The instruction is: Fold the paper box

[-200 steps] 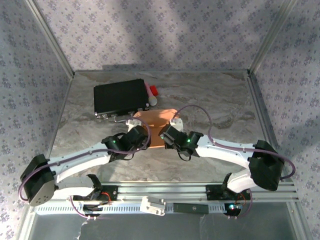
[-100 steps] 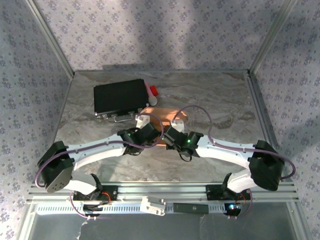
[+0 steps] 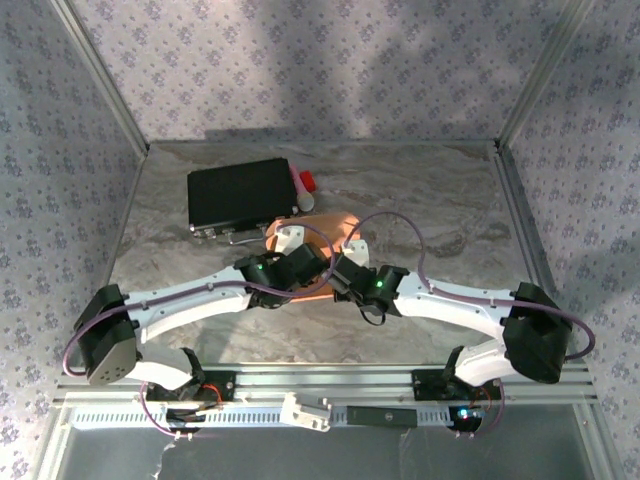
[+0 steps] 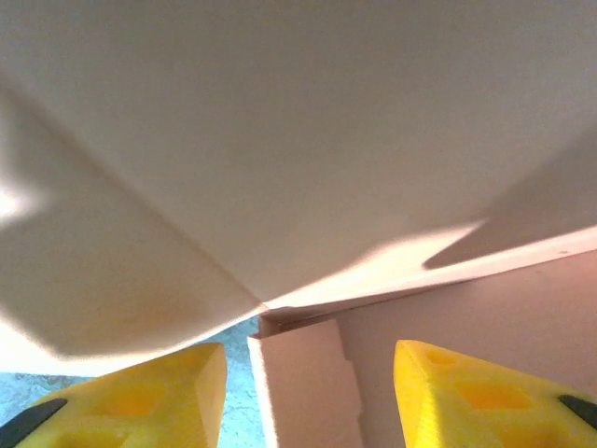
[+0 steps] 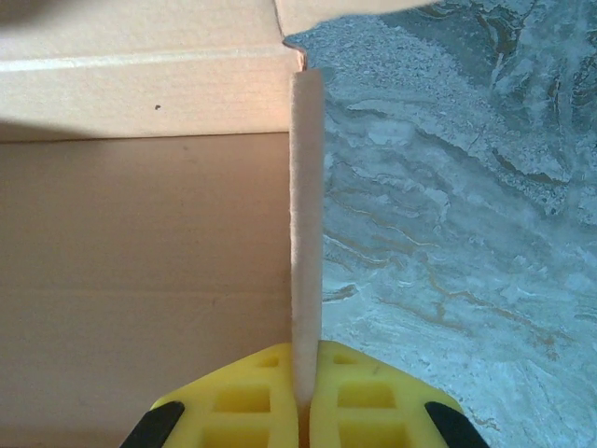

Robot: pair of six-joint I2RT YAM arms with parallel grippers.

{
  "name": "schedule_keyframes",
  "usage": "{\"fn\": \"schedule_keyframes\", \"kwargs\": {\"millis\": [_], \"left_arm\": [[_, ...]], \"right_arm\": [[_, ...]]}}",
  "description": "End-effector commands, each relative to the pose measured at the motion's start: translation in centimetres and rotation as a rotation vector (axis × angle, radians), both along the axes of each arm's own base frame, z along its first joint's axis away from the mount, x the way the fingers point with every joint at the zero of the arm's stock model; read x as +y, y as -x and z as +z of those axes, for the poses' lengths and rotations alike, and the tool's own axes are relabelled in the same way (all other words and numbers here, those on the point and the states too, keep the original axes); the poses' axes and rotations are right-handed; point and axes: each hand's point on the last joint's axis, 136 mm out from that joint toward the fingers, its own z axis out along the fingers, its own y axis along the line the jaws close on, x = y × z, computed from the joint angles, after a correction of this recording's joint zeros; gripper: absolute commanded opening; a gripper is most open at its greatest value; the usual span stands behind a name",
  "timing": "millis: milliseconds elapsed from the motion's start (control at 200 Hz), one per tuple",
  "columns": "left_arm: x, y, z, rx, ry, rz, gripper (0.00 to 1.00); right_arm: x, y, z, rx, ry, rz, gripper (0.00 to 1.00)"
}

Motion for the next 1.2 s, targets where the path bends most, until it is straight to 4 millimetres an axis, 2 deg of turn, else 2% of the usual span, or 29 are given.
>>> {"fn": "schedule_keyframes", "kwargs": {"millis": [0,280,415,465,560,650,790,914,1059,1194], "left_arm": [[0.1,1.6,-0.1,0.033,-0.06,-0.052,0.51],[1.4,3.3,-2.9,0.128,-0.057,-0.044,0.44],[0.5,3.4,-3.8,0.177,0.054,-0.065,0.44],[0.7,3.5,-3.9,0.193,0.069,-0.054,0.44],[1.1,4.0,-3.6,0.193,0.121,-0.036,0.52],[1.3,4.3,-3.5,0.192,0.162,-0.034,0.5],[1.8,4.2,-4.6,0.212,0.13,-0.013,0.48],[1.3,3.6,-4.6,0.193,0.123,-0.017,0.4],[1.7,2.8,-5.1,0.175,0.042,0.002,0.15],[1.8,2.5,-5.6,0.163,-0.021,0.016,0.05]], "right_arm": [[1.3,-0.9,1.3,-0.035,-0.034,0.002,0.0],[1.5,-0.9,1.7,-0.037,-0.045,0.007,0.0],[1.8,-0.8,1.6,-0.033,-0.058,0.014,0.0],[1.6,-0.8,1.5,-0.028,-0.059,0.008,0.0],[1.5,-0.9,1.3,-0.026,-0.067,0.004,0.0],[1.6,-0.8,1.1,-0.021,-0.076,0.005,0.0],[1.8,-0.9,1.4,-0.025,-0.082,0.01,0.0],[1.9,-0.7,1.4,-0.028,-0.079,0.016,0.0],[2.1,-0.5,1.9,-0.042,-0.078,0.026,0.0],[2.2,-0.3,2.5,-0.055,-0.085,0.034,0.0]]}}
